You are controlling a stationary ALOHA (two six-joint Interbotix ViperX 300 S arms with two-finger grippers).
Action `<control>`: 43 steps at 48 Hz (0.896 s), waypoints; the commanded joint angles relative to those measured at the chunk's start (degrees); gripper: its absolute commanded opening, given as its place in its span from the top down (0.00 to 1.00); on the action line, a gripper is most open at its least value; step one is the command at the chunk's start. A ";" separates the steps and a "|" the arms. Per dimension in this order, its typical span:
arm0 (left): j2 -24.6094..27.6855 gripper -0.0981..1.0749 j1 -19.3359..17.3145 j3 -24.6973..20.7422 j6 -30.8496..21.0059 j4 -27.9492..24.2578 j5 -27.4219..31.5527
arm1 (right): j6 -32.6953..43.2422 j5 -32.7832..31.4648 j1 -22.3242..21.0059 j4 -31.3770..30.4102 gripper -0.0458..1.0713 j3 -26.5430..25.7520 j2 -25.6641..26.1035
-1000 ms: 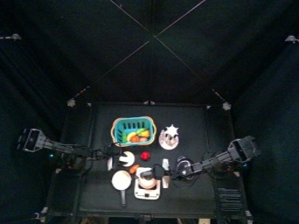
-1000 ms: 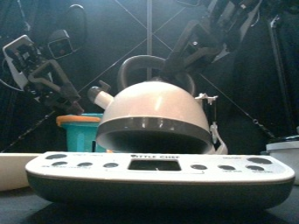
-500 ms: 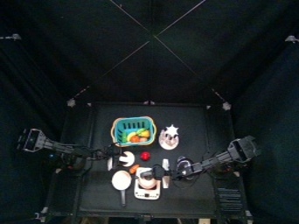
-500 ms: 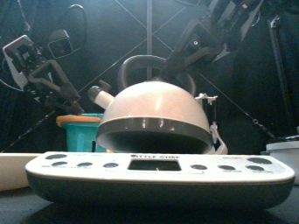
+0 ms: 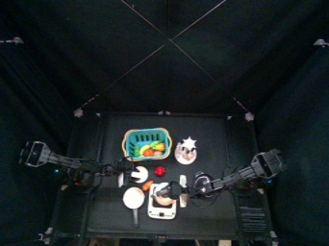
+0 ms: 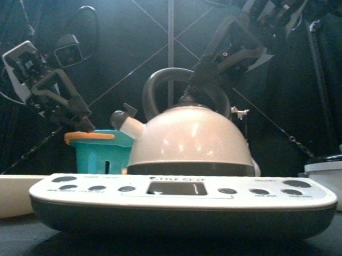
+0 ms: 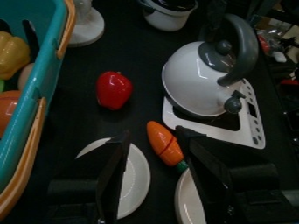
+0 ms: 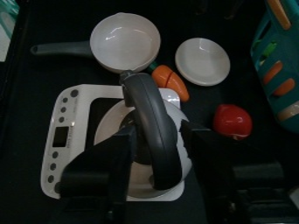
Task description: Grab kettle handle and place onto stove
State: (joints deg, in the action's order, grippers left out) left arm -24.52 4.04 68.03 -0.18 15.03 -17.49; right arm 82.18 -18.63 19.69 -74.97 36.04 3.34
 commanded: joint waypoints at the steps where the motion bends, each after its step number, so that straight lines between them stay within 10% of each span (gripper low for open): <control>1: -0.18 0.20 0.00 -0.62 0.00 0.00 -0.18 | 0.09 0.09 0.00 -0.53 0.18 -0.79 2.02; 43: -0.18 0.20 0.00 -0.70 0.00 -0.09 -0.18 | 0.09 1.49 0.79 -4.39 0.21 -2.55 -0.18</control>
State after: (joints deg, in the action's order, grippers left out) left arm -24.61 4.04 68.03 -0.18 15.03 -17.49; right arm 82.18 -17.23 20.65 -79.19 35.16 2.64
